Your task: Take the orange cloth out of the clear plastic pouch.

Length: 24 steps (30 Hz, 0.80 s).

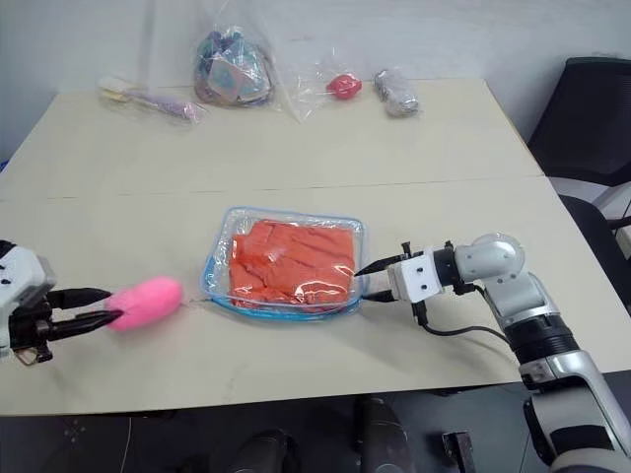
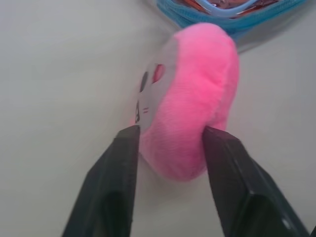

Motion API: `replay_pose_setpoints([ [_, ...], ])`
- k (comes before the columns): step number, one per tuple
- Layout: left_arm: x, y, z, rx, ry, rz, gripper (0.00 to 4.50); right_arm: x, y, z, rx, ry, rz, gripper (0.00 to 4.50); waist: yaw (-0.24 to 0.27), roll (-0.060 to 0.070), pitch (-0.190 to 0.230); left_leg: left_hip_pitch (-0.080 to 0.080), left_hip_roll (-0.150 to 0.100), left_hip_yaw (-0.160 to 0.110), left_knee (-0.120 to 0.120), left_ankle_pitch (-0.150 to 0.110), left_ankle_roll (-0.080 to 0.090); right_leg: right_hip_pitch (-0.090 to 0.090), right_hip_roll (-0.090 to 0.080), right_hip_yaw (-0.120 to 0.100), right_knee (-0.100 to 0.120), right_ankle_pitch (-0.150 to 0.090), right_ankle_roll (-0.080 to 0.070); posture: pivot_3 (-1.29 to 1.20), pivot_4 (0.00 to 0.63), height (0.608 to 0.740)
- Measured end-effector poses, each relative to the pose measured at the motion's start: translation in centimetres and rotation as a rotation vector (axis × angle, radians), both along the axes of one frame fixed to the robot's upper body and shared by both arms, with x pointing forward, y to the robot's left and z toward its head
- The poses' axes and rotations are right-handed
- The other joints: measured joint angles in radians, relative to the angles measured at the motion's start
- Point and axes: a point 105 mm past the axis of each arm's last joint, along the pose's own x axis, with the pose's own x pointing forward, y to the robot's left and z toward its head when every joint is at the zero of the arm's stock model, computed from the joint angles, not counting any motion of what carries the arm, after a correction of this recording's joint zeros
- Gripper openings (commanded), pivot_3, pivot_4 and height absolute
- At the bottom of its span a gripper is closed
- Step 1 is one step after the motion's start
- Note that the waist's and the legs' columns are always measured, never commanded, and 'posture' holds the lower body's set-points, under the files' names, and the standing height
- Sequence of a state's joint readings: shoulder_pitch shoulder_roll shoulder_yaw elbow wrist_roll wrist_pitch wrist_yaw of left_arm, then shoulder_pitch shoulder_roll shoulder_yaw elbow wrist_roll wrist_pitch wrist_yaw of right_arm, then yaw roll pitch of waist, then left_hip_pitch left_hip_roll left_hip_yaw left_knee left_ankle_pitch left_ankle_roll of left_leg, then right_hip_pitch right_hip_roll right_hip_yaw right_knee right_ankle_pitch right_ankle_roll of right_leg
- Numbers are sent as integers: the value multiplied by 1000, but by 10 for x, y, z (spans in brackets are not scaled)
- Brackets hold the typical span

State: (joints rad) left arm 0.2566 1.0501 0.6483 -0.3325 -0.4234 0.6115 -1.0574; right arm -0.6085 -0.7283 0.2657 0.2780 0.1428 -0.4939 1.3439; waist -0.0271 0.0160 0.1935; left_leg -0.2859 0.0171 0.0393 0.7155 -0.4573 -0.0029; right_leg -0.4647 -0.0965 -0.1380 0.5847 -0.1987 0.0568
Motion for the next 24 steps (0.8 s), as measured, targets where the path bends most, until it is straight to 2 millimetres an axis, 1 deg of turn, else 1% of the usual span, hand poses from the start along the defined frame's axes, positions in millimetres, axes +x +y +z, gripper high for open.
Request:
replay_pose_setpoints([
  [3,-4,-3,-5,-6,11,-7,4051,-5,-1,0,5,14,-12,4180,1,0,0,0,1,0,0,0,0,0,0,0,0,0,0,0,150,740],
  [4,-5,-3,-6,-7,10,-4,4326,-7,-1,2,17,19,-19,4458,1,0,0,0,1,-1,0,0,0,0,0,0,0,0,0,0,150,740],
  [5,-5,-3,-6,-6,6,-3,4444,-7,-1,4,29,24,-29,4500,1,0,0,0,1,-1,0,0,0,0,0,0,0,0,0,0,150,740],
  [7,-8,-5,-3,-2,-24,-11,4444,-11,-3,10,49,39,-54,4500,2,0,0,0,3,-2,0,0,0,0,0,1,0,0,0,0,150,740],
  [8,-10,-5,2,-6,-56,-28,4444,-14,-5,13,65,66,-76,4500,3,0,0,0,5,-2,0,-1,0,0,0,1,0,0,0,0,150,740],
  [10,-17,-4,19,5,-122,-61,4444,-25,-9,21,97,146,-113,4500,7,0,0,-2,8,-2,1,-2,0,-1,0,-1,-1,0,0,0,150,740],
  [12,-20,-5,35,62,-155,-93,4444,-33,-12,32,128,205,-138,4500,11,0,0,-1,8,-2,2,-2,0,0,2,0,-1,0,0,0,150,740],
  [15,-16,-21,50,146,-181,-191,4444,-42,-7,51,216,304,-167,4500,24,0,0,-1,7,0,1,-3,1,1,3,1,0,0,0,0,150,740],
  [16,-10,-28,54,155,-202,-220,4444,-45,-6,54,236,343,-177,4500,28,0,0,-1,7,0,1,-3,1,2,3,2,0,0,0,0,150,740],
  [18,7,-47,60,177,-275,-282,4444,-48,-3,57,262,414,-202,4500,37,1,0,2,6,-1,2,-3,1,2,2,3,0,0,0,0,150,740],
  [19,18,-59,62,203,-328,-325,4444,-50,-1,57,271,441,-213,4500,43,1,0,1,3,-1,2,-3,1,2,2,4,1,0,0,0,150,740],
  [20,24,-70,62,232,-364,-369,4444,-53,3,59,275,453,-211,4500,43,0,0,1,1,-1,1,-3,1,1,2,4,1,0,0,0,150,740],
  [21,29,-78,58,275,-383,-419,4444,-55,6,60,287,467,-212,4500,43,0,0,0,0,0,0,-3,1,1,2,4,1,0,0,0,150,740],
  [22,34,-86,49,322,-385,-476,4444,-57,10,61,305,481,-211,4500,41,0,0,0,0,2,-1,-4,2,1,3,2,1,0,0,0,150,740],
  [24,43,-95,36,366,-383,-533,4444,-58,13,60,325,497,-219,4500,34,0,0,-1,-1,4,-1,-4,2,0,4,0,0,1,1,0,150,740],
])
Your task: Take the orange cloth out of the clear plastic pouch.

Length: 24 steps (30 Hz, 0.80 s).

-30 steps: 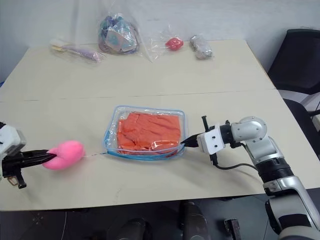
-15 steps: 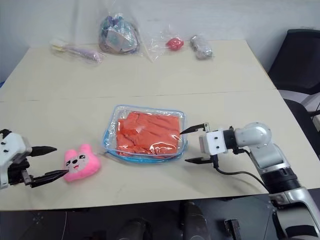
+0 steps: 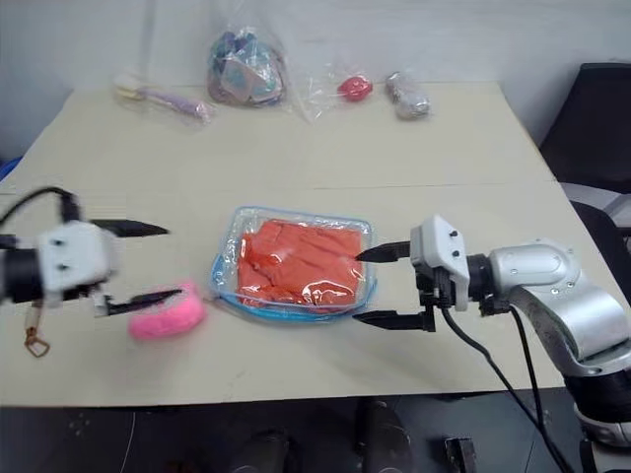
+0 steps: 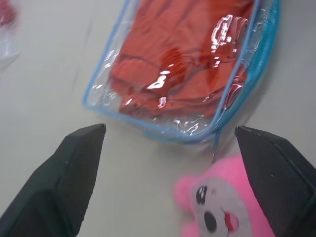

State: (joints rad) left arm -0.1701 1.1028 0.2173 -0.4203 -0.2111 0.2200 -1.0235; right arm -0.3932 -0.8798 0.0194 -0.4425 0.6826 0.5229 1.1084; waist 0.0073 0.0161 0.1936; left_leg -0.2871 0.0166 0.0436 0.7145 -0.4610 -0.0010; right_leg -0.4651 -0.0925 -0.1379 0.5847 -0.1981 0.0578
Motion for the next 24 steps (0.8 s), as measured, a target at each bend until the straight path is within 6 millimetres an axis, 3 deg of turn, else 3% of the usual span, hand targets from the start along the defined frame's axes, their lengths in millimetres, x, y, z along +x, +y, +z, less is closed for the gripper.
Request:
replay_pose_setpoints([
  [5,15,-13,-30,55,25,-56,4444,1,8,-1,45,0,-35,4500,-9,-1,0,0,0,9,1,0,0,0,0,-1,0,0,1,0,150,740],
  [9,17,-20,-40,54,44,-77,4444,1,11,-1,57,-13,-51,4500,-8,-1,0,0,0,9,2,0,0,0,0,-1,1,0,1,0,150,740],
  [10,18,-21,-41,48,45,-80,4265,1,11,-1,56,-17,-54,4500,-8,-1,0,0,0,9,2,0,0,0,0,0,1,0,1,0,150,740],
  [13,17,-24,-47,68,52,-91,3529,1,12,0,59,-26,-63,4500,-6,-1,0,0,0,9,2,0,0,0,0,0,1,0,1,0,150,740],
  [24,26,-30,-47,-27,61,-66,26,-1,10,-9,52,2,-74,4500,-6,-1,0,0,0,9,2,0,1,1,0,0,1,1,1,0,150,740],
])
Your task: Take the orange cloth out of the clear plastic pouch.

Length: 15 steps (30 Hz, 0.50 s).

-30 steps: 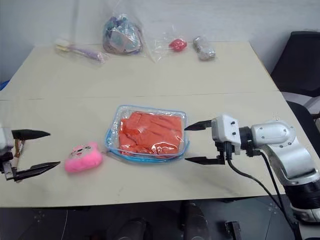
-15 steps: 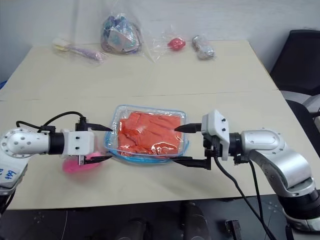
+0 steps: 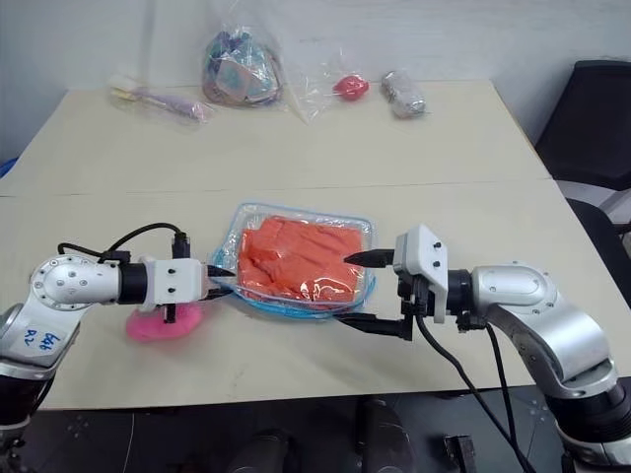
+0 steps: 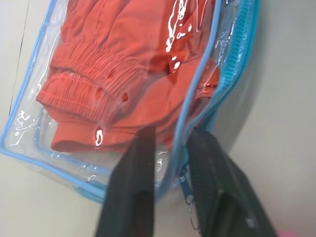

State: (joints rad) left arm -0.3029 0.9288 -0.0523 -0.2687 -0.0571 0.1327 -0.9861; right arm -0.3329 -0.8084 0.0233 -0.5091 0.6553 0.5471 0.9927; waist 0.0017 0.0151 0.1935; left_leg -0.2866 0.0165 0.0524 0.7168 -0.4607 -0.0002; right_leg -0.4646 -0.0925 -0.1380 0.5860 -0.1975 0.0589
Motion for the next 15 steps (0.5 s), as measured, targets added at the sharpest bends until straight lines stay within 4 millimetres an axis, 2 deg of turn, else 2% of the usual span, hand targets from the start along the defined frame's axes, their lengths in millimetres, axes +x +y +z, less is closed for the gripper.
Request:
replay_pose_setpoints([
  [5,-3,-9,10,-161,95,56,26,1,-1,0,-3,-2,-8,4500,2,0,0,0,0,0,0,0,0,0,0,0,0,0,0,0,150,740],
  [8,0,-22,28,-328,138,103,0,-1,-3,-1,-1,-7,-19,3932,11,-1,0,0,-1,-1,2,0,0,1,0,1,0,1,1,0,150,740],
  [11,3,-32,38,-431,168,139,0,-6,-1,-4,-9,-19,-18,2907,16,-1,0,0,-1,0,2,0,0,1,0,1,0,1,1,0,150,740],
  [15,3,-42,36,-474,197,159,0,-5,11,-13,-11,-45,-46,1467,17,-2,-1,1,-1,1,1,0,0,1,0,2,0,1,1,0,150,740],
])
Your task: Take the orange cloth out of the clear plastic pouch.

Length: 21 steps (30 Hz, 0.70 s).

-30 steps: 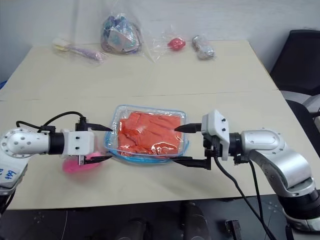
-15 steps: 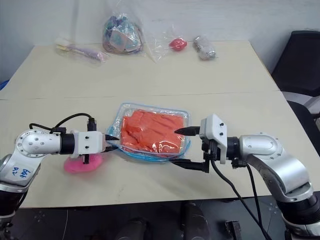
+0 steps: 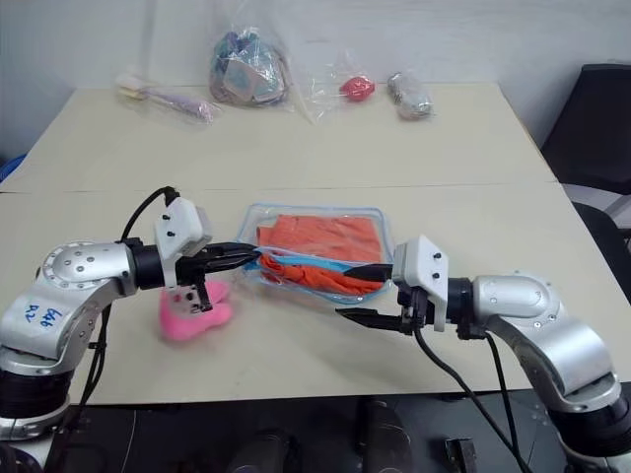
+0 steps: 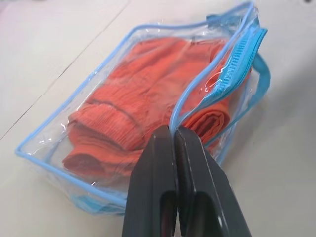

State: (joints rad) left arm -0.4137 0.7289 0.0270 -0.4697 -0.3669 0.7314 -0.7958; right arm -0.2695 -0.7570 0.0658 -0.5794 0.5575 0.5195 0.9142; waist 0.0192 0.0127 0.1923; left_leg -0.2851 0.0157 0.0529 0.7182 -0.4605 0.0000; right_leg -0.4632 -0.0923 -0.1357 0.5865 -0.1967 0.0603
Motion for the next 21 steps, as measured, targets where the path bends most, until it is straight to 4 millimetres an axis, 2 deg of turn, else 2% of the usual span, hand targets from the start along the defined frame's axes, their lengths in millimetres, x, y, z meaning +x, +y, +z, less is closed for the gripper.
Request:
replay_pose_setpoints([
  [4,-1,-6,-3,1,9,-9,0,15,8,-13,-32,-45,-77,19,0,0,0,0,0,1,0,0,0,0,0,0,0,0,0,0,150,740],
  [7,-2,-12,-4,-1,8,-26,0,33,10,-22,-67,-90,-163,19,2,0,0,1,0,0,0,0,0,0,0,0,0,0,0,0,150,740],
  [12,-1,-14,-3,-1,2,-27,0,49,10,-33,-148,-180,-235,19,2,0,0,0,0,0,0,0,0,0,0,0,0,0,0,0,150,740],
  [15,-1,-15,-3,1,4,-30,0,52,7,-38,-187,-210,-248,611,1,0,0,0,0,0,0,0,0,0,0,0,0,0,0,0,150,740],
  [21,-4,-17,-6,7,7,-39,0,50,5,-40,-210,-221,-240,2714,1,0,0,0,0,1,0,0,0,0,0,0,0,0,0,0,150,740],
])
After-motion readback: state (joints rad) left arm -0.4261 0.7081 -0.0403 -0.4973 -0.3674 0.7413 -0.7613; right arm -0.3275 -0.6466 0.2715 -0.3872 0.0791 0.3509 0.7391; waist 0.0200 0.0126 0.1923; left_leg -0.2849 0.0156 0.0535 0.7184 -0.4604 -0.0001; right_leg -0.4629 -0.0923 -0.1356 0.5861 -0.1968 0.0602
